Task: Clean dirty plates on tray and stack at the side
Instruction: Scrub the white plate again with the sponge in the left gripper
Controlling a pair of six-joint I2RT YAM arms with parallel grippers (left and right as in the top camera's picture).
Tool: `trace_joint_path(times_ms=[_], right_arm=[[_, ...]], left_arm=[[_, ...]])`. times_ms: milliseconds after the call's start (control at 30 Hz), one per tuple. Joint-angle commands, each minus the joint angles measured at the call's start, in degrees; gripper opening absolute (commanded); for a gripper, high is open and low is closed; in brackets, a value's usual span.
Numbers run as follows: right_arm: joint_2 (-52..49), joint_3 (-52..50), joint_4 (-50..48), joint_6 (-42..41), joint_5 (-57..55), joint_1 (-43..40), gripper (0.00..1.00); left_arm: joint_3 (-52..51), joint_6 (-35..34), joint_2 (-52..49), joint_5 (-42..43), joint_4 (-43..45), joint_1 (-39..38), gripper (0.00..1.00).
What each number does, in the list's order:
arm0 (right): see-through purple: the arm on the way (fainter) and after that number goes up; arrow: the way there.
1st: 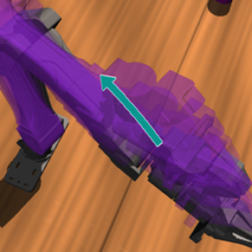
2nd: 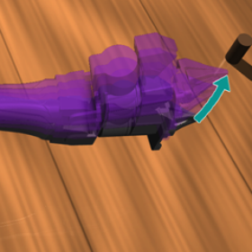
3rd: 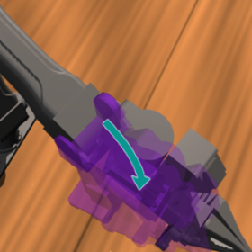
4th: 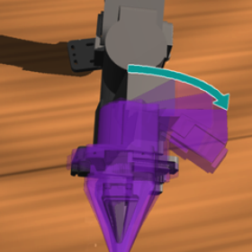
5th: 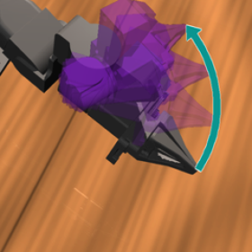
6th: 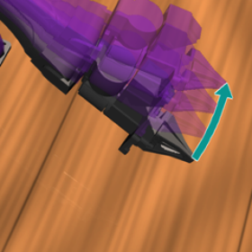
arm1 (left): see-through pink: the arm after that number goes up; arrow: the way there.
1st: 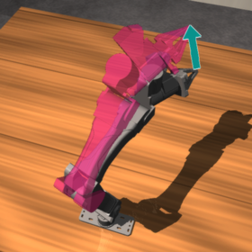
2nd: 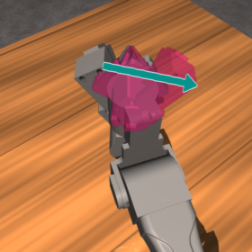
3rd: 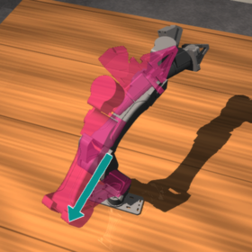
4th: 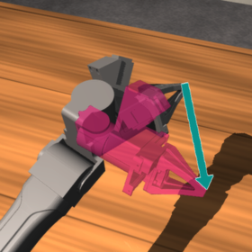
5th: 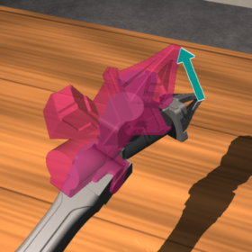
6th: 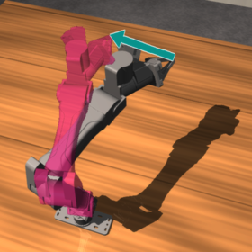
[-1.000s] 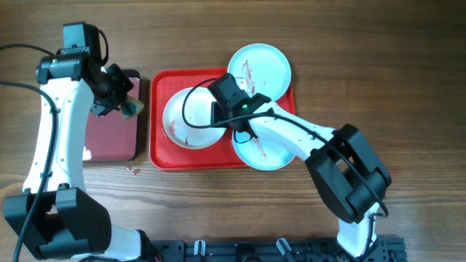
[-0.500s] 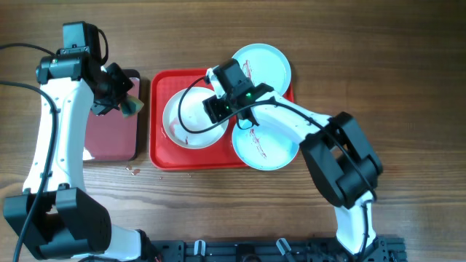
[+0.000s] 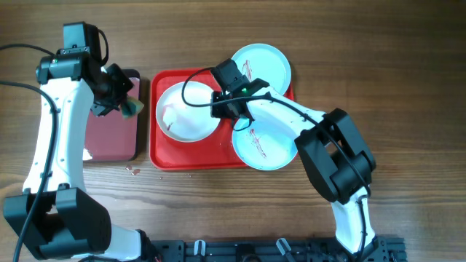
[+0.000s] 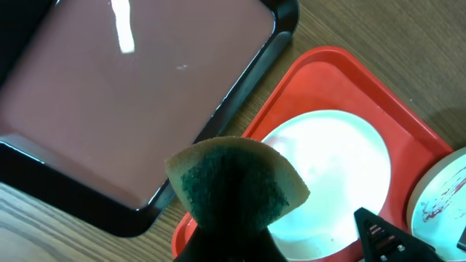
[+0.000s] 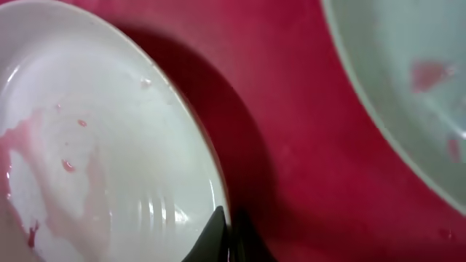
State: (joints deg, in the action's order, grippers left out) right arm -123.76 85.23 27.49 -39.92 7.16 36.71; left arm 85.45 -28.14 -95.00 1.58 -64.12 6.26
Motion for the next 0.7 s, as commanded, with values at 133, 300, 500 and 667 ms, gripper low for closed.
trace_joint_path(times_ms=[133,300,500,667], right_arm=[[-0.61,-0.68,-3.17,7.58,4.9,0.0,0.52],[-0.63,-0.7,-10.12,23.28,0.33,0.0,0.54],[-0.63,-0.9,-8.2,19.67,-1.05,0.07,0.16],[-0.63,-0.92,-0.59,6.32,-2.45,0.07,0.04]], left_arm=[[-0.17,1.07,-0.59,0.5,-0.04,-3.91,0.04],[-0.17,1.05,-0.59,0.52,-0.5,-3.91,0.04],[-0.17,1.05,-0.59,0.5,-0.39,-3.91,0.04],[-0.28,0.66,-0.59,0.55,-0.46,-3.93,0.04]])
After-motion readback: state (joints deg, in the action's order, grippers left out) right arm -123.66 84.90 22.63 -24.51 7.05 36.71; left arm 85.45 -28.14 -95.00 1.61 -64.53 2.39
